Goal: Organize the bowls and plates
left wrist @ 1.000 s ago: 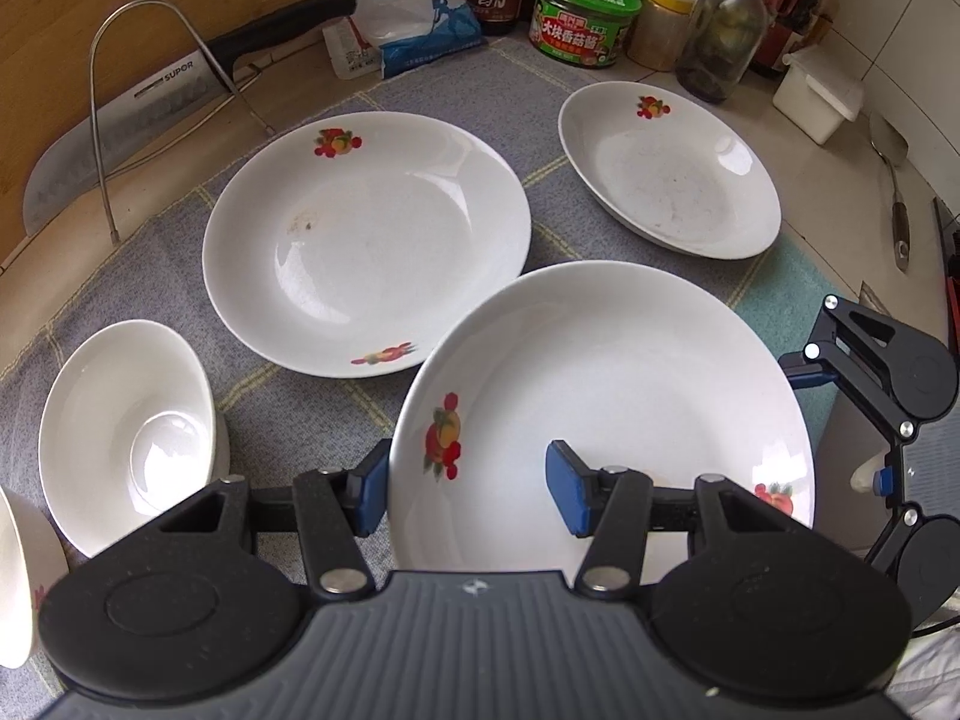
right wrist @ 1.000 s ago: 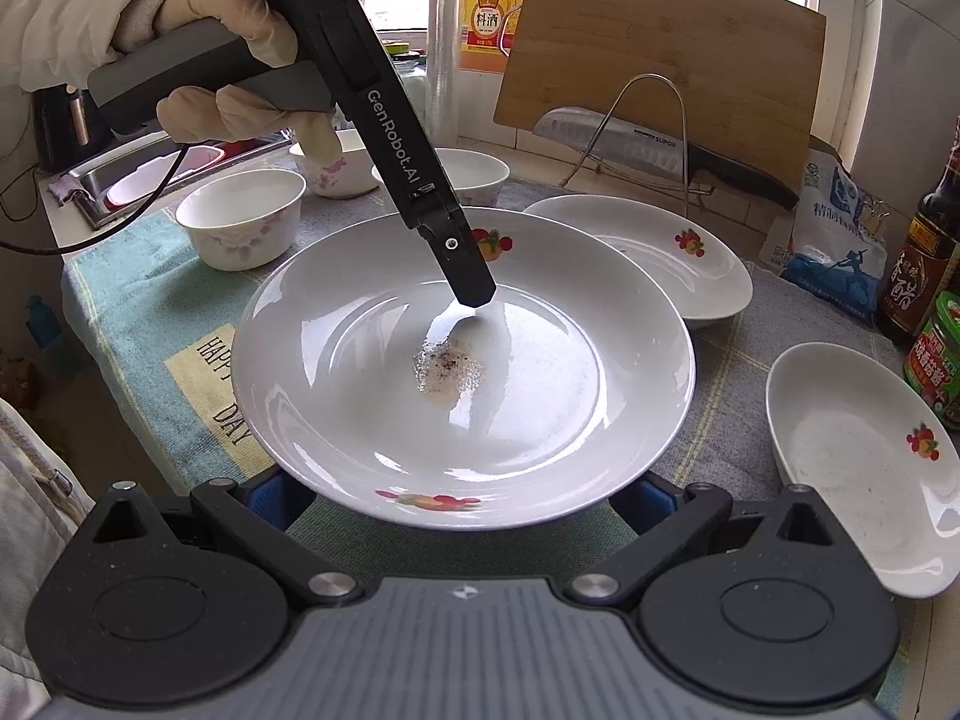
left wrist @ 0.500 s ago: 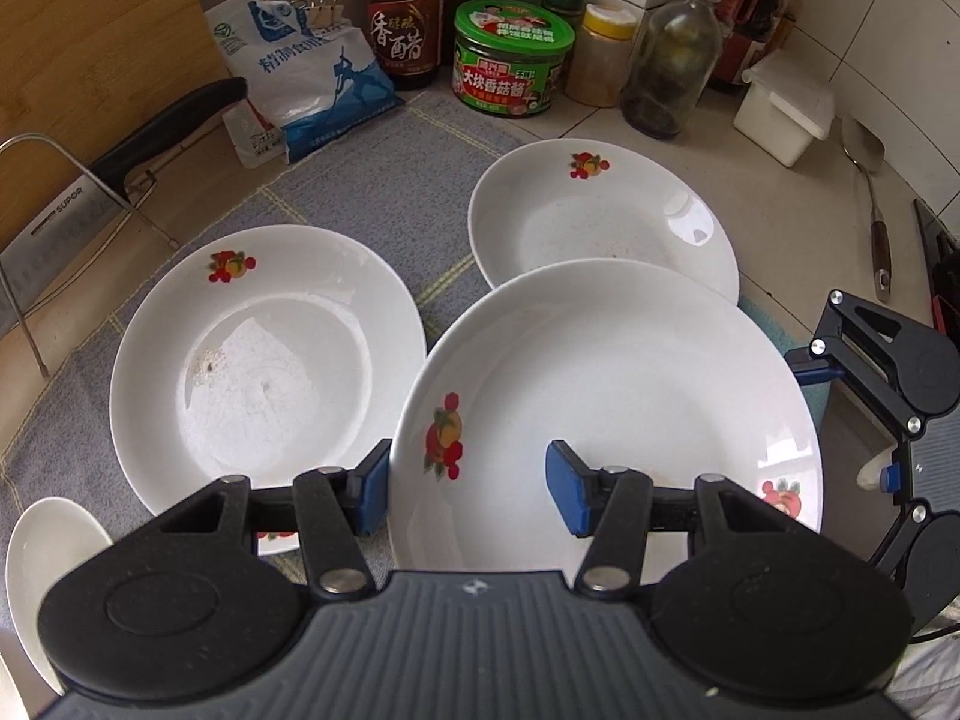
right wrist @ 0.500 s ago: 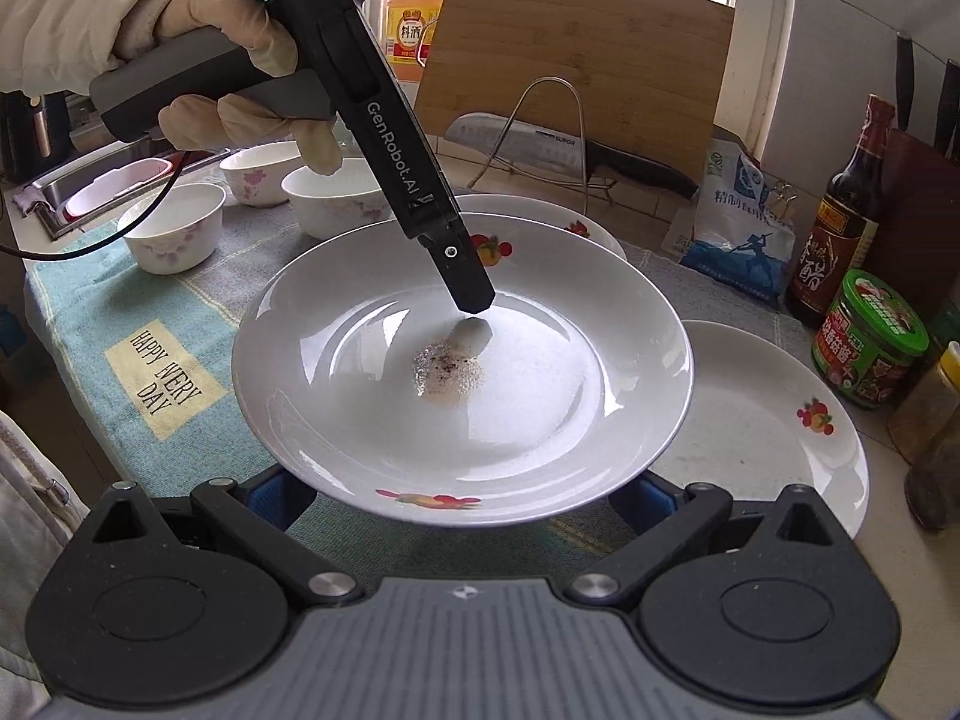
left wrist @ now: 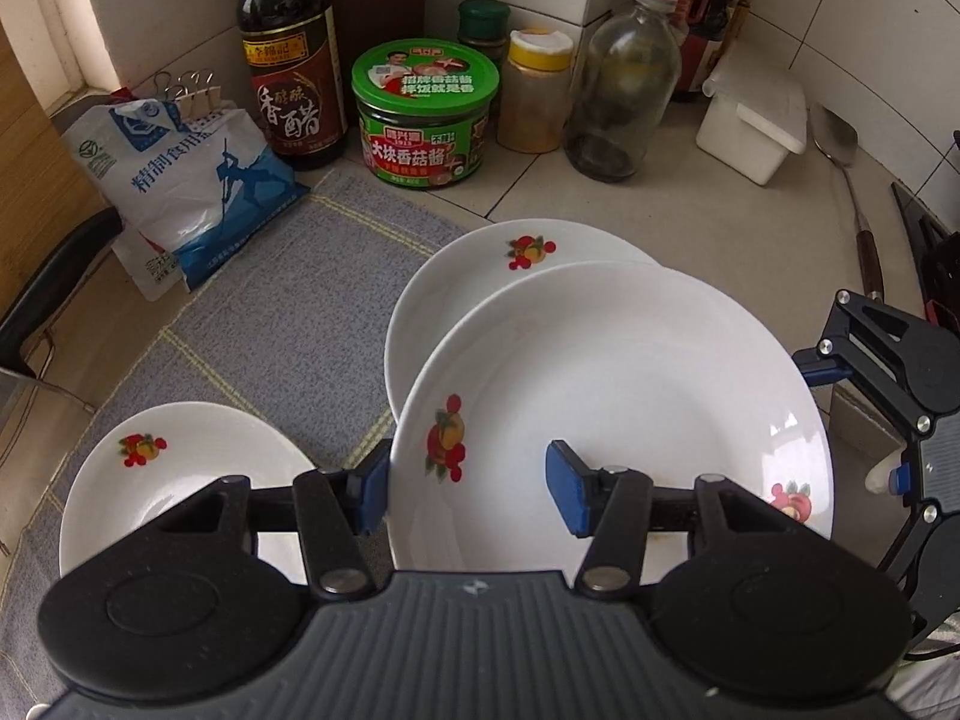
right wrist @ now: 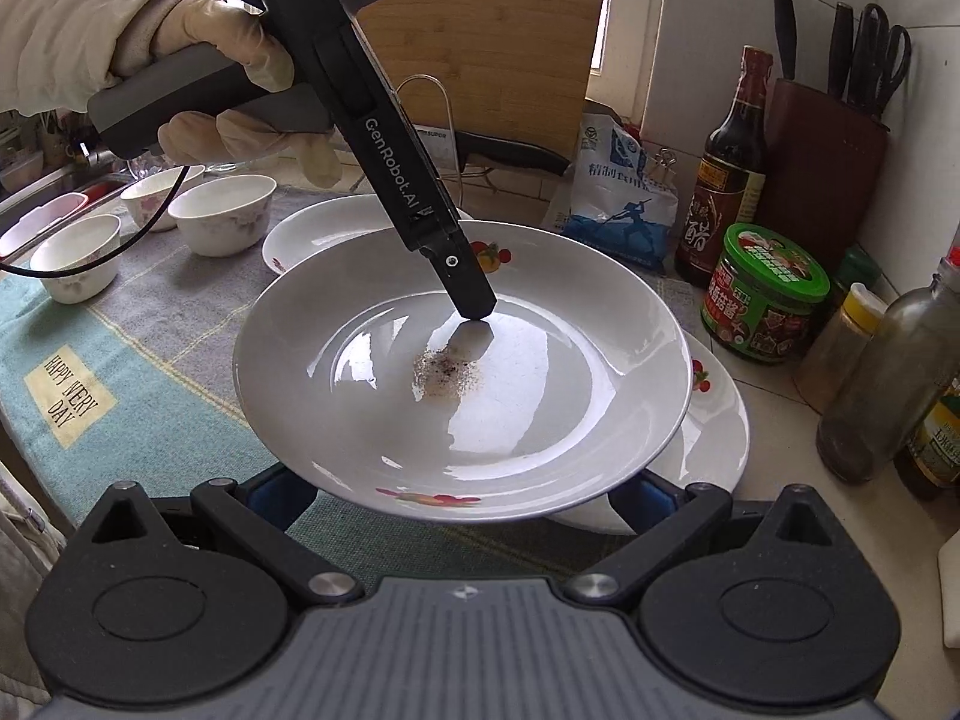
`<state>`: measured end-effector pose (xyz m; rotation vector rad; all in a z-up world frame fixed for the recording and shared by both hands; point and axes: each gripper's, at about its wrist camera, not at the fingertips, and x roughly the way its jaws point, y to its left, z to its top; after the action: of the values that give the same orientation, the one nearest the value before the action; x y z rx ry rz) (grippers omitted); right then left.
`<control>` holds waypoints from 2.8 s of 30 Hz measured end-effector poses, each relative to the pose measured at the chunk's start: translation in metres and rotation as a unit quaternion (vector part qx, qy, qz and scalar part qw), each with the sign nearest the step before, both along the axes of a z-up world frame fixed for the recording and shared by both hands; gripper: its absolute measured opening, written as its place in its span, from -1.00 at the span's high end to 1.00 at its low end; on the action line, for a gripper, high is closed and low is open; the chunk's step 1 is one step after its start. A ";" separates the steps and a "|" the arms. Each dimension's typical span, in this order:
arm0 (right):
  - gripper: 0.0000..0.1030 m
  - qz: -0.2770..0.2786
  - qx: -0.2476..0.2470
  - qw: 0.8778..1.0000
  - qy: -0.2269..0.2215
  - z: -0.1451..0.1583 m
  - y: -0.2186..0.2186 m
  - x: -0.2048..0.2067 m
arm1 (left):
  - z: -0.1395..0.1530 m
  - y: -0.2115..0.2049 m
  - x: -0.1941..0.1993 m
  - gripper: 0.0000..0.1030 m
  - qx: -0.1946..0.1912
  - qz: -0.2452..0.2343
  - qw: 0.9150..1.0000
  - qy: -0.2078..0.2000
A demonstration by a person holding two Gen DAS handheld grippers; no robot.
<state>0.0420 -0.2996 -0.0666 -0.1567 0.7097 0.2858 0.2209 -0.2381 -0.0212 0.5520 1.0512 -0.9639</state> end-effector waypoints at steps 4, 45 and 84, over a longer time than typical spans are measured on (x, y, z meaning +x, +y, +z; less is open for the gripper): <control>-1.00 -0.013 -0.001 1.000 0.003 -0.003 -0.011 0.005 | -0.005 -0.016 0.006 -0.02 0.001 -0.017 1.000 -0.002; -1.00 -0.076 0.002 0.996 0.054 -0.016 -0.035 0.029 | -0.042 -0.064 0.027 -0.09 0.009 -0.045 0.999 0.003; -1.00 -0.087 0.030 0.996 -0.012 0.015 -0.024 0.012 | 0.021 0.033 -0.047 -0.49 -0.056 0.101 0.982 -0.147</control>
<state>0.0538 -0.3232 -0.0520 -0.0416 0.6851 0.1388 0.1740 -0.2050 -0.0007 0.4682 0.7673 -0.7324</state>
